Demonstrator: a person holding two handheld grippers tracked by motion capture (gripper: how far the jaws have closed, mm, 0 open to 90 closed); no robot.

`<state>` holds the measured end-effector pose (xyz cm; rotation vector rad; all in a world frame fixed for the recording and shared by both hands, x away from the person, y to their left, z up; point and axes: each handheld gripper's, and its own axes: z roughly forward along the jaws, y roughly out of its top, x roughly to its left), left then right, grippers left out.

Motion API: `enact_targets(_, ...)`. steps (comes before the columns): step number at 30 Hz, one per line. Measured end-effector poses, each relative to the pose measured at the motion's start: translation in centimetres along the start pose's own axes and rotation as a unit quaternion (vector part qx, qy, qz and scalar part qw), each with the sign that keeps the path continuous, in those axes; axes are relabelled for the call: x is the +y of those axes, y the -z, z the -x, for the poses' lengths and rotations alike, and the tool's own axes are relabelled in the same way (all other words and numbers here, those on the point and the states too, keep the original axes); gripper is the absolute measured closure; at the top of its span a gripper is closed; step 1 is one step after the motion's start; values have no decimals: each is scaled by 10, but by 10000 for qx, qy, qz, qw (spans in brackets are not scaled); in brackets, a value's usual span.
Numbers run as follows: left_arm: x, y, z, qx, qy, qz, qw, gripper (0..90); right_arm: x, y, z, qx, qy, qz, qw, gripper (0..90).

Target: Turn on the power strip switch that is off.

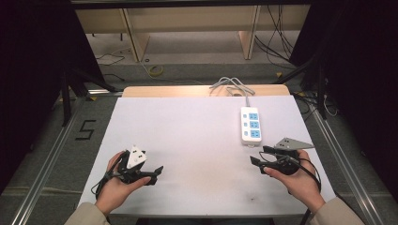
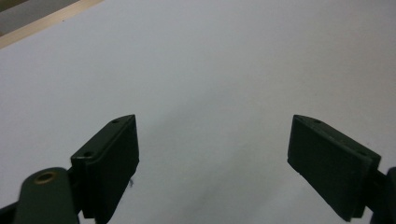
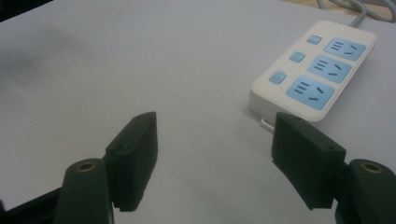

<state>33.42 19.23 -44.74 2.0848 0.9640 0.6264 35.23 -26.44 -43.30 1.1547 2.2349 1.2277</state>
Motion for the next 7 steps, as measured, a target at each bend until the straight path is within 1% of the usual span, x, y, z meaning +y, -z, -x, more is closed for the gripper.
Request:
enact_targets(5,0,-1,1,-27,-26,-14,10000,163,-3,2,-1,-12,0,-4,10000,319)
enact_targets(7,1,-1,4,-102,55,22,9999,163,-4,3,0,-21,11,4,10000,316)
